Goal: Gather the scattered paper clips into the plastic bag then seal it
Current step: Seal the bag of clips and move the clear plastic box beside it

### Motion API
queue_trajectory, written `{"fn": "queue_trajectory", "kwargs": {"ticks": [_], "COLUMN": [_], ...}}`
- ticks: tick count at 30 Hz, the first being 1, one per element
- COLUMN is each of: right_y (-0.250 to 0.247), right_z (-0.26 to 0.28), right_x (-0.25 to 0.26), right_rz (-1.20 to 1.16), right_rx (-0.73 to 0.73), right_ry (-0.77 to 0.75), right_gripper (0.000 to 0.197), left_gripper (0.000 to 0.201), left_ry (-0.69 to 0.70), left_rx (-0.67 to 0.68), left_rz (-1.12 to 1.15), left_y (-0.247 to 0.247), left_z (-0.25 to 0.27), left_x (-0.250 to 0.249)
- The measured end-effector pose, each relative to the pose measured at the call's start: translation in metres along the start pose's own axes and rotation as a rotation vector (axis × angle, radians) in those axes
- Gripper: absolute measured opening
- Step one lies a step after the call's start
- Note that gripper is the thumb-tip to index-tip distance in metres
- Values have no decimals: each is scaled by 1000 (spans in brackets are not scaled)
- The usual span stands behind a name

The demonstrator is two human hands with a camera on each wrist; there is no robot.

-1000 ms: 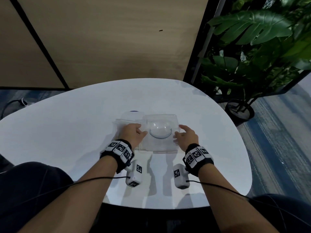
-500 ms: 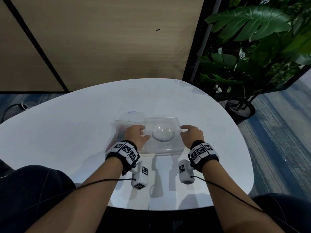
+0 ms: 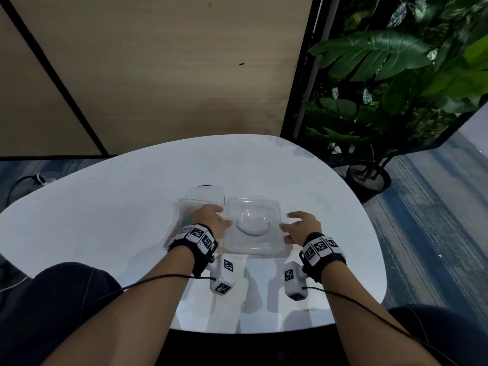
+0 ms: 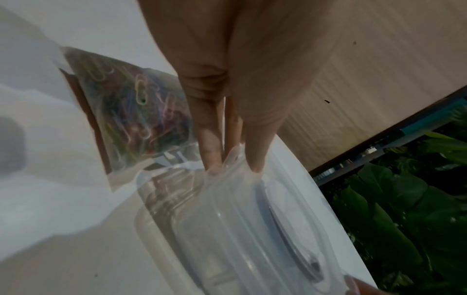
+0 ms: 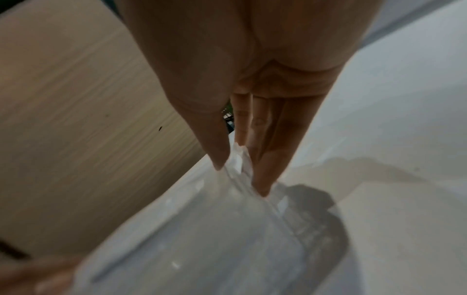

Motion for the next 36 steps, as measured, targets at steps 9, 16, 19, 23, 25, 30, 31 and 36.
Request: {"fn": "queue_trajectory", "kwargs": {"ticks": [9,16,19,23,25,30,31,36], "right_y": [9,9,8,7,9,10,10,5], "right_z": [7,1,-1,-2,-1,-1,0,11], "right_x": [6,1,1,-3,-5,1,3,16], "right_rz": [312,298,287,117,99,72,51,149], "right_rx": [-42,-56,-46,-18,-19,-99,-102,-155], "right_ry": [-230,-224,-214,-186,-170,-27,11,18], "right_gripper": [43,43,39,37,36,39,38,22], "left_gripper": [58,72,63,55,54,55,44,28], "left_ry": [200,199,183,175,163,60,39,78], "left_rx": [29,54,62,51,48,-74,-91,-145], "left_rz": [-280,-312,-263,-277,-253,-247,-237,-333], "left_y": [9,13,14,10,9,6,7,12], "left_z": [7,0,-5,-8,-7,-7,-6,18], "left_x": [-11,-11,-12,-7,-5,-2,-3,-18]}}
Point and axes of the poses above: each hand's wrist, its own z-axis away from the middle knuckle, its own y-axis out of the palm, x = y × z, the point moved 3 cm from there along -z, towards the middle knuckle, and after that the axes turned 5 degrees about y, right-handed, at the moved point
